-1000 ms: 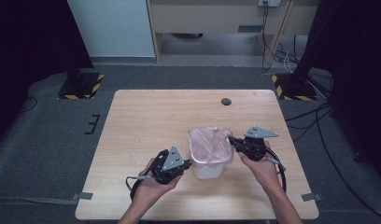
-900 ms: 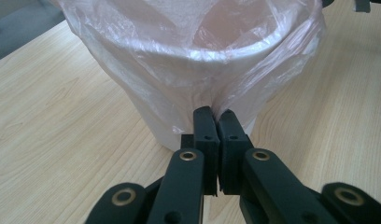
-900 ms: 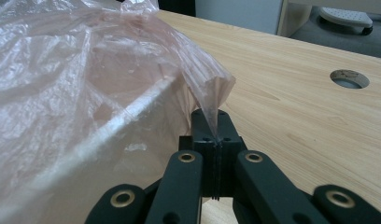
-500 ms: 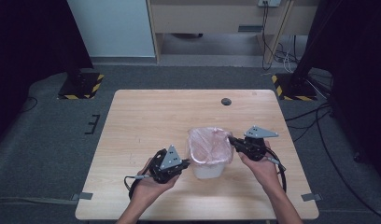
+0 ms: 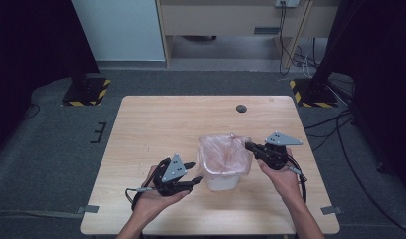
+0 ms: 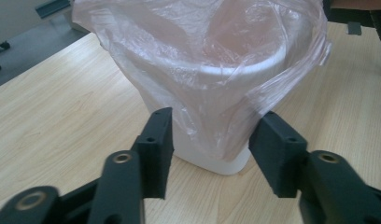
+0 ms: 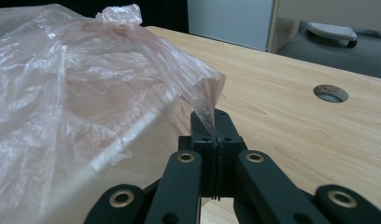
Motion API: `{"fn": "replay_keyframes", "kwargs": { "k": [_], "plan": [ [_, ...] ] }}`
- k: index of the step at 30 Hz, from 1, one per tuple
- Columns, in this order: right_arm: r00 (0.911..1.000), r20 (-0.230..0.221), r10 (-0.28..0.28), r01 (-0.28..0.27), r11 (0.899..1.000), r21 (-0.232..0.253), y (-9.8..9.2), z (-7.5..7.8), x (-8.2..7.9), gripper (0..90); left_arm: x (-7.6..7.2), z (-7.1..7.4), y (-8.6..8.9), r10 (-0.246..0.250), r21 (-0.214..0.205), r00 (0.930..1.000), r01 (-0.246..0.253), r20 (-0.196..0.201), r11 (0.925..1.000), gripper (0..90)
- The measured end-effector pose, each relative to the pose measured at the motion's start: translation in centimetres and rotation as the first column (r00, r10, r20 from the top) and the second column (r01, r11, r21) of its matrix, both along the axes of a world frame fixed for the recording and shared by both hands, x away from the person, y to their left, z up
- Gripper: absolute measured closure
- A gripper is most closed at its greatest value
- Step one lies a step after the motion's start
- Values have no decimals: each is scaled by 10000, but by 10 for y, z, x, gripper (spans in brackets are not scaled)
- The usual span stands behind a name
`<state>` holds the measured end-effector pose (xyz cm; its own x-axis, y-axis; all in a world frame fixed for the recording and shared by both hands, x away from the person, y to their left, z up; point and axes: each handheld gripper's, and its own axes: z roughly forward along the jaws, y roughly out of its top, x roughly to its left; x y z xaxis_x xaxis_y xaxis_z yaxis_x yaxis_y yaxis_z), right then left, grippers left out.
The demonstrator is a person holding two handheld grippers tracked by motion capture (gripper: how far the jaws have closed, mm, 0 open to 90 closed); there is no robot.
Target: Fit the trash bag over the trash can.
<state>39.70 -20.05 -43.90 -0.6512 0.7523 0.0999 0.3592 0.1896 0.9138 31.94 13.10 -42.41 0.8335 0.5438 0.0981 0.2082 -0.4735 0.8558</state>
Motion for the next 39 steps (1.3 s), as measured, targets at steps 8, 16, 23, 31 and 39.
{"fn": "replay_keyframes", "kwargs": {
  "k": [8,16,23,31,39],
  "plan": [
    [10000,3,21,-21,9999,98,1,3,-1,897,-3,9,13,-113,-445,9997,124,238,9989,423],
    [10000,45,28,-28,9998,177,0,6,-2,895,-1,19,24,139,-1021,9991,-97,411,9947,408],
    [10000,6,-29,29,9998,189,-1,5,-1,891,0,22,32,352,-1107,9983,-298,468,9934,396],
    [10000,-25,-12,12,9996,267,2,7,-1,878,7,26,20,440,-1047,9963,-362,733,9938,344],
    [9999,-109,-61,64,9995,294,6,7,2,856,20,33,-1,352,-1037,9931,-236,1118,9943,251]
  ]
}}
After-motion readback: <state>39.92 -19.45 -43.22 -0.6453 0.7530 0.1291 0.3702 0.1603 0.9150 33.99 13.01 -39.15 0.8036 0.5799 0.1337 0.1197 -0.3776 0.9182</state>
